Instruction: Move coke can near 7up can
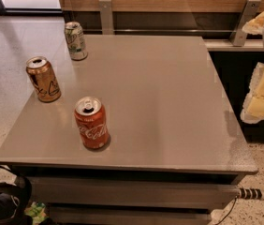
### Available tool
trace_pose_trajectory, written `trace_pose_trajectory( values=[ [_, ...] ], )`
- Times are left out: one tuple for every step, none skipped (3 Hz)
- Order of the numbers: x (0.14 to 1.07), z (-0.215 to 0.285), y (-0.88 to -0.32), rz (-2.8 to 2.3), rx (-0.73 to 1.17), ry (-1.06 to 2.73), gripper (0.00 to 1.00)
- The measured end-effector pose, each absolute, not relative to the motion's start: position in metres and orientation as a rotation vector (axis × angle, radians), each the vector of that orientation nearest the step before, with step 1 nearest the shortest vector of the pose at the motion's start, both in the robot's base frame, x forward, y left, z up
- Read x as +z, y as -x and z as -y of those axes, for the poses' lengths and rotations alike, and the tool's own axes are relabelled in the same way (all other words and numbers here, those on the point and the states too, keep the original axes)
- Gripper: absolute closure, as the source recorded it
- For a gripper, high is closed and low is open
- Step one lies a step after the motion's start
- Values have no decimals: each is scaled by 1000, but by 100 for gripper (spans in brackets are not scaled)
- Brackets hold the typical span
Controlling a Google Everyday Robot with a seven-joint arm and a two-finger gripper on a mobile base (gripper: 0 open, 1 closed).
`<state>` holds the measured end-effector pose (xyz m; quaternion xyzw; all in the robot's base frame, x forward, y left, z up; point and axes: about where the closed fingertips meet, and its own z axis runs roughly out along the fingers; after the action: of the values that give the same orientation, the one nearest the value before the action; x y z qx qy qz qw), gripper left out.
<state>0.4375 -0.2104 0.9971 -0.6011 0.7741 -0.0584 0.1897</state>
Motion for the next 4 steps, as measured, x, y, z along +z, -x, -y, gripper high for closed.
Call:
trace_pose_trajectory(
  values=[
    [997, 210, -437, -2176, -164, 1690, 0],
    [996, 202, -439, -2129, -105, 1674, 0],
    [976, 179, -447, -2053, 38, 1633, 0],
    [957, 146, -454, -1944, 195, 1579, 0]
  ],
)
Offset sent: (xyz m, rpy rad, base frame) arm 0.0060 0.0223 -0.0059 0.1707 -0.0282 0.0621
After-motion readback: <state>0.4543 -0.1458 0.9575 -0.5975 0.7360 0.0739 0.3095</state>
